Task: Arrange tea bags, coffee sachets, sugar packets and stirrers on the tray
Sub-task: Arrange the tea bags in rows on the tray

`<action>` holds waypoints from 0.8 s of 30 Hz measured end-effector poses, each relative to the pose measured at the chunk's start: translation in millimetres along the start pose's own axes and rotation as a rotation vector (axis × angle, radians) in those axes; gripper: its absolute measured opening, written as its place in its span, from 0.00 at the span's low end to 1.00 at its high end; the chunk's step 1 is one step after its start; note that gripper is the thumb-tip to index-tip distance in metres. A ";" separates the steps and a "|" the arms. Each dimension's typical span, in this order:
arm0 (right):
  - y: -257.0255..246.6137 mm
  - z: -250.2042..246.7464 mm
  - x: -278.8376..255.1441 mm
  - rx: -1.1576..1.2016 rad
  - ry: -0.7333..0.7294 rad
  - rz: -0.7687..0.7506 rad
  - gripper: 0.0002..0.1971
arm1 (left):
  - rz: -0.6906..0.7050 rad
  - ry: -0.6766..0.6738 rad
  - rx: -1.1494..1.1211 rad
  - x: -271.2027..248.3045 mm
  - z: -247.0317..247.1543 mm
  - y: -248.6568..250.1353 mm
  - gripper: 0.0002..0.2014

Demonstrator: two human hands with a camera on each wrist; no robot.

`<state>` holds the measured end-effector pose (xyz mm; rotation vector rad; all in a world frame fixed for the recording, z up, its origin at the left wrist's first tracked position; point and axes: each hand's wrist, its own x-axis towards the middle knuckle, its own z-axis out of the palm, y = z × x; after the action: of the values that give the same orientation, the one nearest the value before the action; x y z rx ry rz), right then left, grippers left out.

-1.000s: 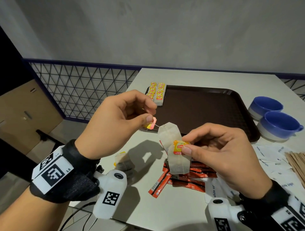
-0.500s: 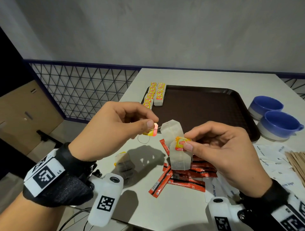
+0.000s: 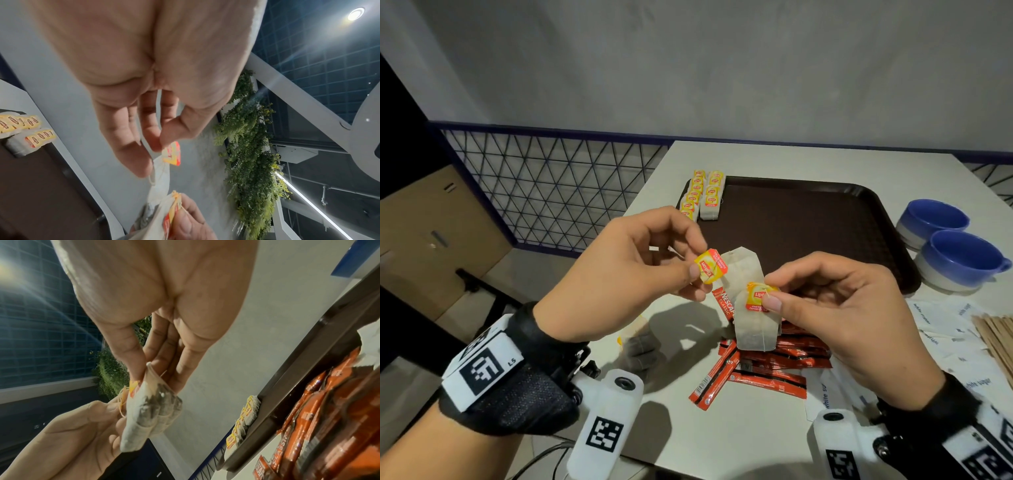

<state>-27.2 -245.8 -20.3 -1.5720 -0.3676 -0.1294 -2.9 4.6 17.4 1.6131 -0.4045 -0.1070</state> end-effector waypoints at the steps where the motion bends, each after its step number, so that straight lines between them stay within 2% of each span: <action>1: 0.2 0.1 -0.2 0.004 0.000 0.002 0.09 | -0.004 0.017 -0.013 0.5 0.5 0.3 0.04; 4: 0.0 0.5 -1.0 0.002 -0.004 0.000 0.09 | 0.009 0.037 -0.002 1.9 1.8 0.6 0.04; 8: -0.3 1.0 -1.1 -0.001 -0.008 0.001 0.08 | 0.046 0.060 0.128 3.7 1.5 1.3 0.05; 17: -2.7 -1.5 -1.8 -0.006 -0.006 -0.004 0.08 | 0.111 0.216 0.235 8.8 -11.2 1.6 0.07; 21: -3.9 -1.7 -2.0 -0.012 -0.004 -0.001 0.08 | 0.122 0.224 0.246 10.1 -11.7 2.6 0.08; 24: -2.2 -0.5 -2.7 -0.012 -0.053 0.031 0.08 | 0.117 0.196 0.232 10.6 -7.7 5.7 0.08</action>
<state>-30.4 -246.8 -19.0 -1.5946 -0.3849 -0.0662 8.2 8.4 25.5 1.8043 -0.3676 0.1922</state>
